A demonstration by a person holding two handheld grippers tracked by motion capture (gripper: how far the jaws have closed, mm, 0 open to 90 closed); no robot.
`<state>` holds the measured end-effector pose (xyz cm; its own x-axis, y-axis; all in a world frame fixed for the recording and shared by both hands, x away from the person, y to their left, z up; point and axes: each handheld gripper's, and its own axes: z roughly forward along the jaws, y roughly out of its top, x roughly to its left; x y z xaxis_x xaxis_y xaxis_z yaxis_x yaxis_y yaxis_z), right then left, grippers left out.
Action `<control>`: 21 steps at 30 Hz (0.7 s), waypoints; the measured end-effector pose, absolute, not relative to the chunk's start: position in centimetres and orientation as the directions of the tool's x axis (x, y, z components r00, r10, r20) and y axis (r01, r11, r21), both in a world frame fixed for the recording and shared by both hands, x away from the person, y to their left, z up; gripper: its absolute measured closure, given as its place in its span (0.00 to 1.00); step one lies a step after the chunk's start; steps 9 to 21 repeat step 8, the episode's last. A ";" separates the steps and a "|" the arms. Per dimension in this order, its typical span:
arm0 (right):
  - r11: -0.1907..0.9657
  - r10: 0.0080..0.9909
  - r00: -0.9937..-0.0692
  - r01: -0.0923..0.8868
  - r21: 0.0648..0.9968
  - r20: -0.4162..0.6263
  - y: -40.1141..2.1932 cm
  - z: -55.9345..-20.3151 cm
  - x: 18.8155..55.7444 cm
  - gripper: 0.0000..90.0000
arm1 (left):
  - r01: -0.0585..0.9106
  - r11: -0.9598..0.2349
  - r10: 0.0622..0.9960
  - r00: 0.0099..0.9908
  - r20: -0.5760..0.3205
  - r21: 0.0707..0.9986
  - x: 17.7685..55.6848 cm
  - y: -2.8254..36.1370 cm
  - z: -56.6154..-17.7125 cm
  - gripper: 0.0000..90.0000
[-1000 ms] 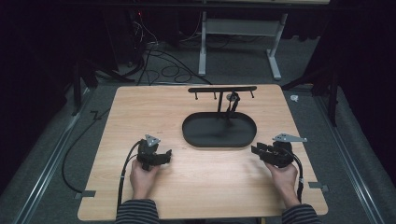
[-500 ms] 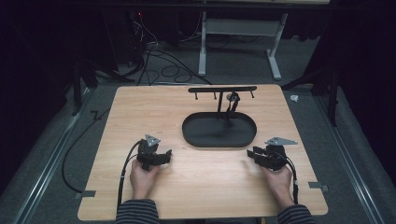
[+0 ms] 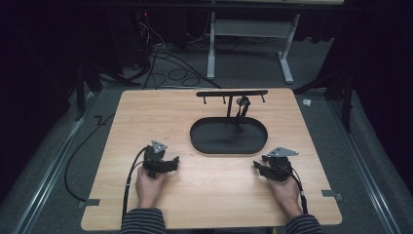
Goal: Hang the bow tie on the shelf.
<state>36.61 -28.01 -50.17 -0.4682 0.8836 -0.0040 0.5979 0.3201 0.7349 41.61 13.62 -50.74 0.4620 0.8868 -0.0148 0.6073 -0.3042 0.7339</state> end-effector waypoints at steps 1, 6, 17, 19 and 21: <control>0.320 0.884 -0.468 0.598 0.735 -0.004 -28.0 -50.2 36.6 0.59 | 0.607 -0.304 0.887 0.462 -0.015 0.734 41.6 13.6 -50.7 0.23; 0.324 0.885 -0.465 0.598 0.733 -0.012 -27.9 -50.2 36.6 0.56 | 0.607 -0.304 0.887 0.462 -0.015 0.734 41.6 13.6 -50.7 0.23; 0.324 0.886 -0.464 0.599 0.732 -0.012 -27.9 -50.2 36.6 0.55 | 0.608 -0.304 0.887 0.462 -0.015 0.734 41.6 13.6 -50.7 0.23; 0.324 0.886 -0.464 0.599 0.732 -0.012 -27.9 -50.2 36.6 0.55 | 0.608 -0.304 0.887 0.462 -0.015 0.734 41.6 13.6 -50.7 0.23; 0.324 0.886 -0.464 0.599 0.732 -0.012 -27.9 -50.2 36.6 0.55 | 0.608 -0.304 0.887 0.462 -0.015 0.734 41.6 13.6 -50.7 0.23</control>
